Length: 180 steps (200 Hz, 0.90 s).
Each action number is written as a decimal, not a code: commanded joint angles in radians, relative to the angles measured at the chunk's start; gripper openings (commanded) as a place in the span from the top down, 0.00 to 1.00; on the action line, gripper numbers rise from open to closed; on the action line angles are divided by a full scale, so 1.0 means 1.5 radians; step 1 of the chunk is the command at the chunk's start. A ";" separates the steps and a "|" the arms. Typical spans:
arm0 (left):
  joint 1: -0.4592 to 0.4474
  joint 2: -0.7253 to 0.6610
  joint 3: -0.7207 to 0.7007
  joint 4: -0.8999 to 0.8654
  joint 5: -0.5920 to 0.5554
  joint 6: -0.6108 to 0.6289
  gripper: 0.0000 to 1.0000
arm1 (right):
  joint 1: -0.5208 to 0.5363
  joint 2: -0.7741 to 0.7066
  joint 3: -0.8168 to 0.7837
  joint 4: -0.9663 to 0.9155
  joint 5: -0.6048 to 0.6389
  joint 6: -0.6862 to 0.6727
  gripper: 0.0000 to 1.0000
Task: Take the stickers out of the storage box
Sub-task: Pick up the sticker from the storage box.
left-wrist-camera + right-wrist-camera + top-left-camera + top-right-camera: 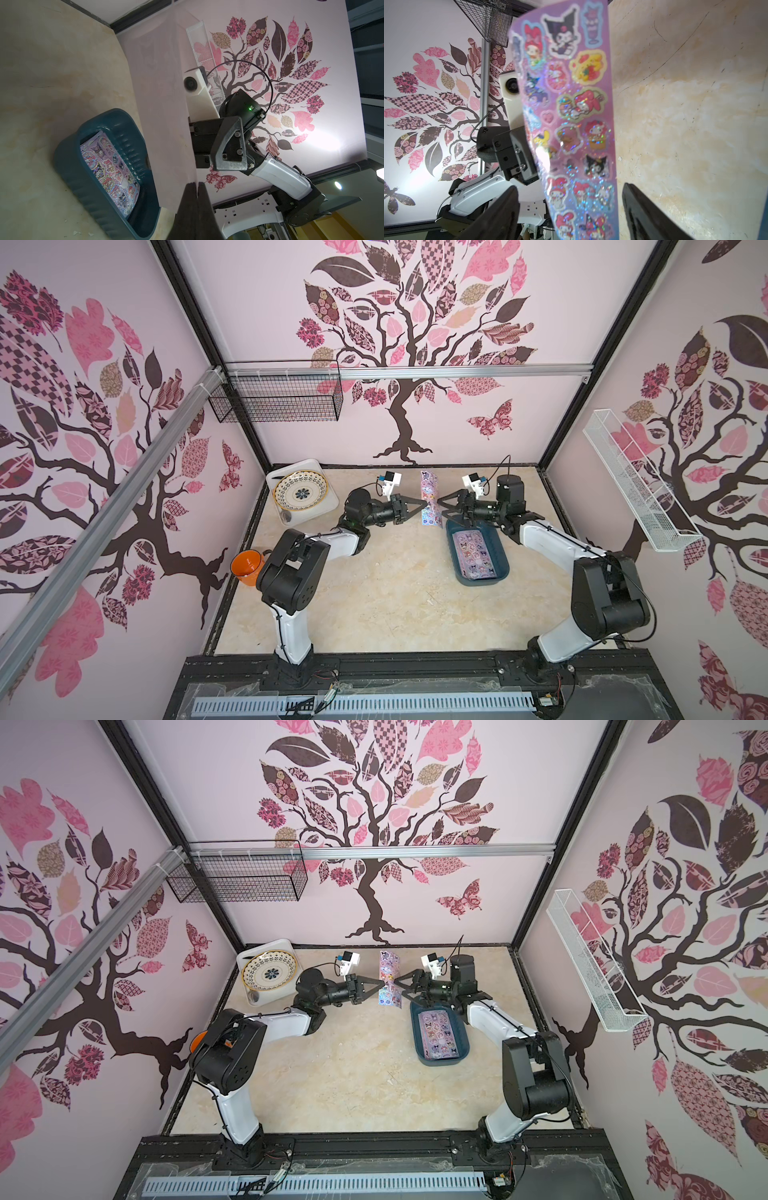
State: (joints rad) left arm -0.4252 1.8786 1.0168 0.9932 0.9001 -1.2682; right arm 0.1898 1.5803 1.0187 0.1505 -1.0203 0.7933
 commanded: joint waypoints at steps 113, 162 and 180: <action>0.006 0.002 -0.016 0.105 -0.001 -0.088 1.00 | 0.029 0.054 -0.005 0.267 -0.015 0.163 0.11; 0.007 0.005 -0.013 0.115 0.003 -0.102 1.00 | 0.058 0.091 0.033 0.318 -0.014 0.203 0.08; 0.008 0.001 -0.015 0.115 0.005 -0.101 1.00 | 0.058 0.087 0.035 0.305 -0.014 0.194 0.09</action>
State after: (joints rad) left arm -0.4129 1.8790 1.0000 1.1301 0.8997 -1.4136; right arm 0.2832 1.7046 1.0275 0.5571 -1.0389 1.0630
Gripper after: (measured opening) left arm 0.066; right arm 0.916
